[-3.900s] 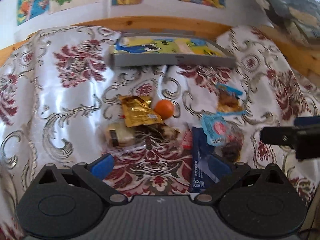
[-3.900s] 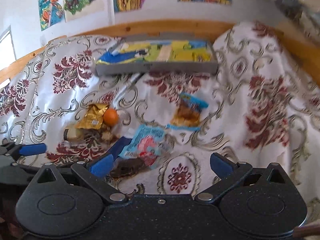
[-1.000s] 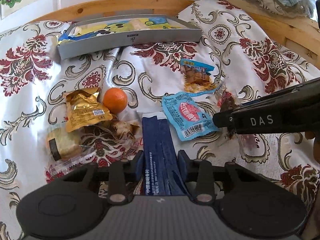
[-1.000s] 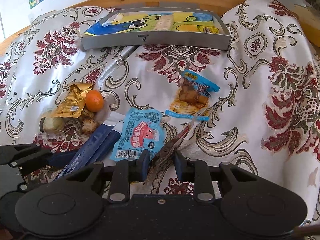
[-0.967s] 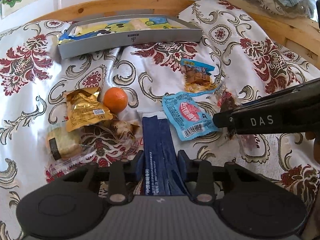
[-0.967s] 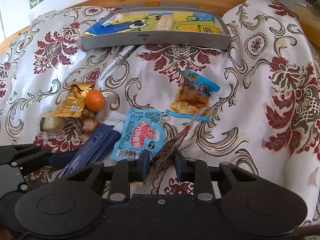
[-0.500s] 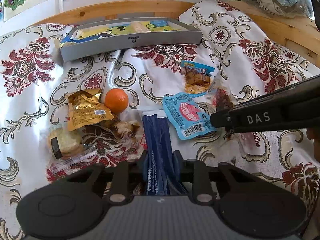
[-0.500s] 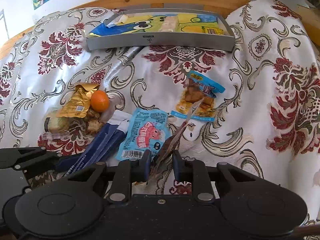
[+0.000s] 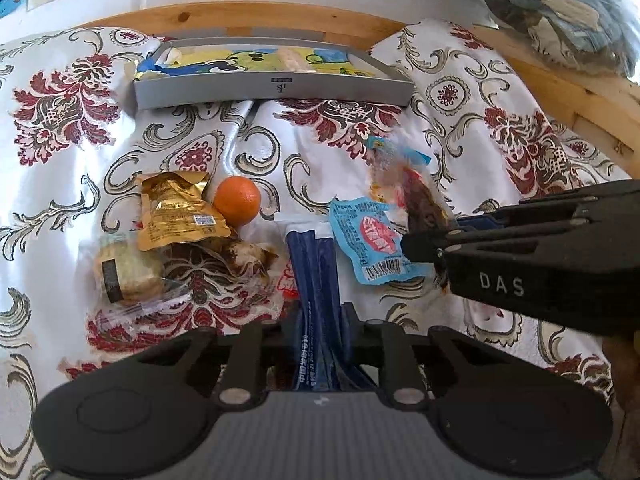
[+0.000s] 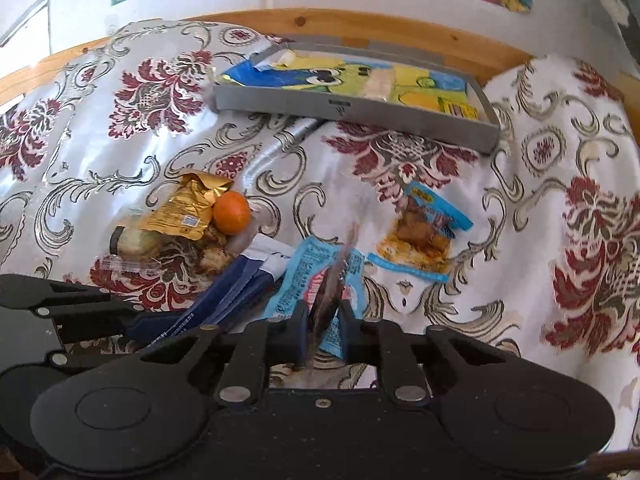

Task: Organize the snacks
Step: 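Lift the dark snack and blue packet toward the grey tray, then lower the blue stick packet into the tray with the left gripper while the right lowers the dark snack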

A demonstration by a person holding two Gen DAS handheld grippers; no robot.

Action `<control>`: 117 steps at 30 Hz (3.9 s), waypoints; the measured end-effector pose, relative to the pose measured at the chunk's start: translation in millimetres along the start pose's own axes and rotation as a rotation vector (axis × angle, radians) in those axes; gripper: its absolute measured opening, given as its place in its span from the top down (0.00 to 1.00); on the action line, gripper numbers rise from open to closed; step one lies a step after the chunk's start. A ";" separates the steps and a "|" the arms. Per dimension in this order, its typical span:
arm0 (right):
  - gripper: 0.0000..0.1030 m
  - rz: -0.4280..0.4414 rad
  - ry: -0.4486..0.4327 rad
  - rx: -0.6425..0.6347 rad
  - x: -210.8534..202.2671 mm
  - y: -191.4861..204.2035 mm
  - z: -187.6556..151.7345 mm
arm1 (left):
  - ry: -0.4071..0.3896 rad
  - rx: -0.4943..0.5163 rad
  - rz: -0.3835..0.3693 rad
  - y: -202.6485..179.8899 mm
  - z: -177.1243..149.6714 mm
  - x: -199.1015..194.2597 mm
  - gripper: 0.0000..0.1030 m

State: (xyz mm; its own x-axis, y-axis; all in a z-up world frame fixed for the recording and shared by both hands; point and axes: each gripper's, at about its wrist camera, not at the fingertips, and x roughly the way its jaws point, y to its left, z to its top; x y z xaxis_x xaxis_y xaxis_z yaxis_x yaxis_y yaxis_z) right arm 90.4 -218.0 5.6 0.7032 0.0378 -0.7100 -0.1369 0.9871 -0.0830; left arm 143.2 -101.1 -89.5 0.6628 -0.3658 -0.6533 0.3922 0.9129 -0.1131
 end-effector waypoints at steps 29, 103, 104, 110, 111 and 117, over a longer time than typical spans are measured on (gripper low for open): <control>0.89 -0.078 -0.239 -0.117 -30.9 12.7 4.3 | -0.227 -0.088 0.037 2.7 21.8 -29.0 0.82; 0.74 -0.041 -0.439 0.308 158.5 -144.3 151.9 | -0.230 -0.315 0.184 48.9 243.3 157.5 0.70; 0.71 -0.046 -0.441 0.312 157.7 -145.2 151.7 | -0.237 -0.324 0.180 50.2 242.8 155.9 0.64; 0.48 -0.087 -0.475 0.313 145.6 -147.5 152.9 | -0.296 -0.357 0.199 52.4 242.6 140.0 0.34; 0.43 -0.095 -0.484 0.314 142.4 -148.0 153.3 | -0.312 -0.363 0.210 52.1 242.5 135.9 0.27; 0.27 -0.124 -0.532 0.335 113.7 -152.3 153.2 | -0.391 -0.366 0.244 47.2 241.9 110.2 0.10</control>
State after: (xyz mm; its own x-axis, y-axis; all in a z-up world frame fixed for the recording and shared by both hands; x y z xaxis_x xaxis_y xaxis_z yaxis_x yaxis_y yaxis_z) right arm 298.1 -340.3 44.6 0.9617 -0.0925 -0.2581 0.1324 0.9810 0.1418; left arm 389.1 -142.2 14.2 0.9195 -0.1138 -0.3763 -0.0008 0.9567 -0.2911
